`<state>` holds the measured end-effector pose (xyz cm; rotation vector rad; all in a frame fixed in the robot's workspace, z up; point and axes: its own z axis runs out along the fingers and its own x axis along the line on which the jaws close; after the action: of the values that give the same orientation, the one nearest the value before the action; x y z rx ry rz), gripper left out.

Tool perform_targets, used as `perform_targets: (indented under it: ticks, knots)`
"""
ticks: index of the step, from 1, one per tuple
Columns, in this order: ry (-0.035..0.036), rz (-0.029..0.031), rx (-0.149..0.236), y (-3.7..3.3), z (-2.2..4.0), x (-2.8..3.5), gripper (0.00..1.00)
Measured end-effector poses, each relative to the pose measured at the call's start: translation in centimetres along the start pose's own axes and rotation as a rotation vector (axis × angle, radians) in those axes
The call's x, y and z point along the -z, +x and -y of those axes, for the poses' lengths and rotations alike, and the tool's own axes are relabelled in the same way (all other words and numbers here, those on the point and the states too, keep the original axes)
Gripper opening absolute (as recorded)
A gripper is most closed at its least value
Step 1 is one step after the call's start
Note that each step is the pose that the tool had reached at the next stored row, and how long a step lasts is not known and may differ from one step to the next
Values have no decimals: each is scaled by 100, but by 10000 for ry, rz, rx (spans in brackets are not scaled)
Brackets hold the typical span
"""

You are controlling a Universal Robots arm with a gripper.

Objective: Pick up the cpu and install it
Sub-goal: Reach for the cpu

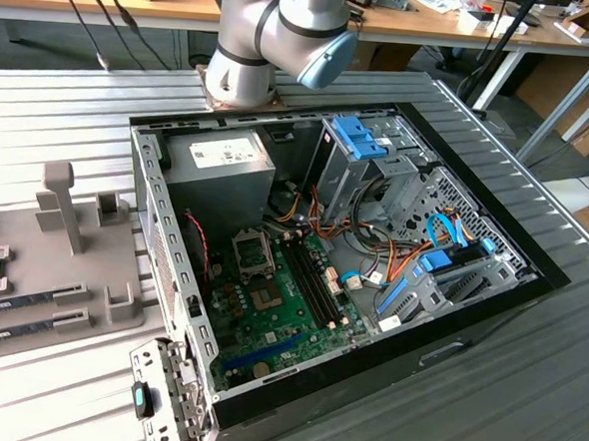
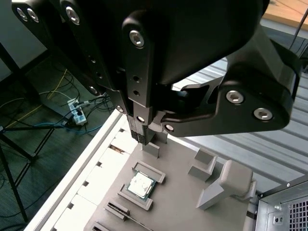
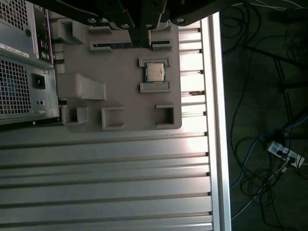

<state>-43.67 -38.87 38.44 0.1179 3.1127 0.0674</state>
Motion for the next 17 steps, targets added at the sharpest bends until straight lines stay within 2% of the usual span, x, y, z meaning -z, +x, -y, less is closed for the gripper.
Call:
perform_targets:
  ticks: [17]
  knots:
    - [-1, 2, -1, 6, 9, -231, 11]
